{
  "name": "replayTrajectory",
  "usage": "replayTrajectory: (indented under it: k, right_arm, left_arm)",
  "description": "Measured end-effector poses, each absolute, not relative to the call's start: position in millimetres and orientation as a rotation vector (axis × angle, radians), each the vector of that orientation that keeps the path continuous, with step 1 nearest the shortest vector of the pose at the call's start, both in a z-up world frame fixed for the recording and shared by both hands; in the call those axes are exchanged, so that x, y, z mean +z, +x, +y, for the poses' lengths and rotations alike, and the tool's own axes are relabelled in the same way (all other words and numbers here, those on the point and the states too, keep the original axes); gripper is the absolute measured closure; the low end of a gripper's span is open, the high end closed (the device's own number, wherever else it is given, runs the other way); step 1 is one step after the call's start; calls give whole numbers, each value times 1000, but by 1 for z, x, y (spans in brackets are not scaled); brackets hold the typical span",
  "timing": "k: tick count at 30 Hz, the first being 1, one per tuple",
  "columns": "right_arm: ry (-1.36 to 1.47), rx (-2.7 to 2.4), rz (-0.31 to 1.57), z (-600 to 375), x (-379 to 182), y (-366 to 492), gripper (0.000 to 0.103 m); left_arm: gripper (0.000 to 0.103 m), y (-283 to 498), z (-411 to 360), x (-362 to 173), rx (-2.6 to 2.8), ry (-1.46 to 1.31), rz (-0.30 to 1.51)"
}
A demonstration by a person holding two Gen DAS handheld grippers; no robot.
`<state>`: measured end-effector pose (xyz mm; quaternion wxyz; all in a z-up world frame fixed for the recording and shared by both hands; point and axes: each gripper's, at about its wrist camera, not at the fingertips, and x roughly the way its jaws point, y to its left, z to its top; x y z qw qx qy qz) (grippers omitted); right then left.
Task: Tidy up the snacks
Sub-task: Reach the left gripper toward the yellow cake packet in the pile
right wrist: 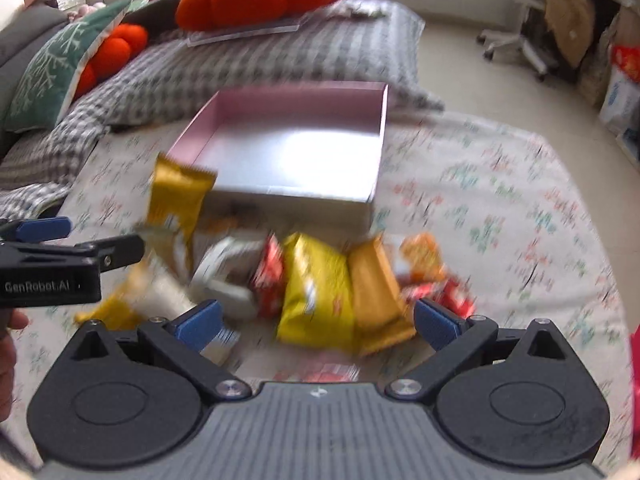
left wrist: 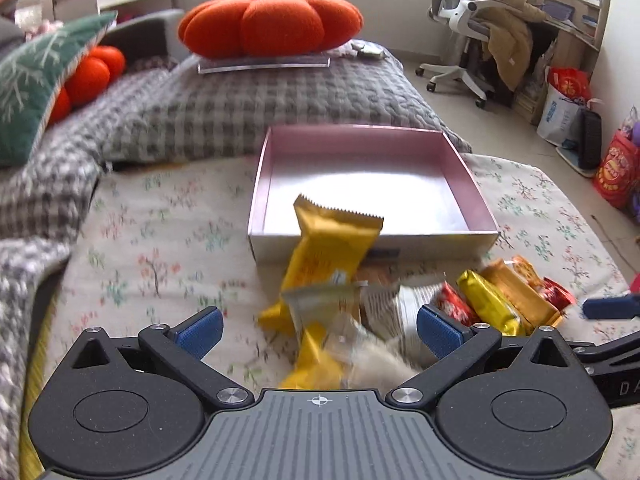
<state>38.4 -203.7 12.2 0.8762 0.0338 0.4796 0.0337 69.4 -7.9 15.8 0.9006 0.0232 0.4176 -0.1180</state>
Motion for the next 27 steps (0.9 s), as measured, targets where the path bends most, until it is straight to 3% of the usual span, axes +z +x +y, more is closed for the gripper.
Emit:
replayTrajectory:
  k: [7, 17, 27]
  right_arm:
    - [144, 49, 1047, -213, 7, 39, 16]
    - [55, 69, 1029, -204, 2, 34, 19]
    - [98, 156, 1209, -183, -24, 32, 23]
  left_arm:
    - [1, 62, 5, 1, -260, 10, 924]
    - [2, 48, 7, -26, -319, 78, 1002]
    - [11, 47, -7, -47, -335, 200, 1041]
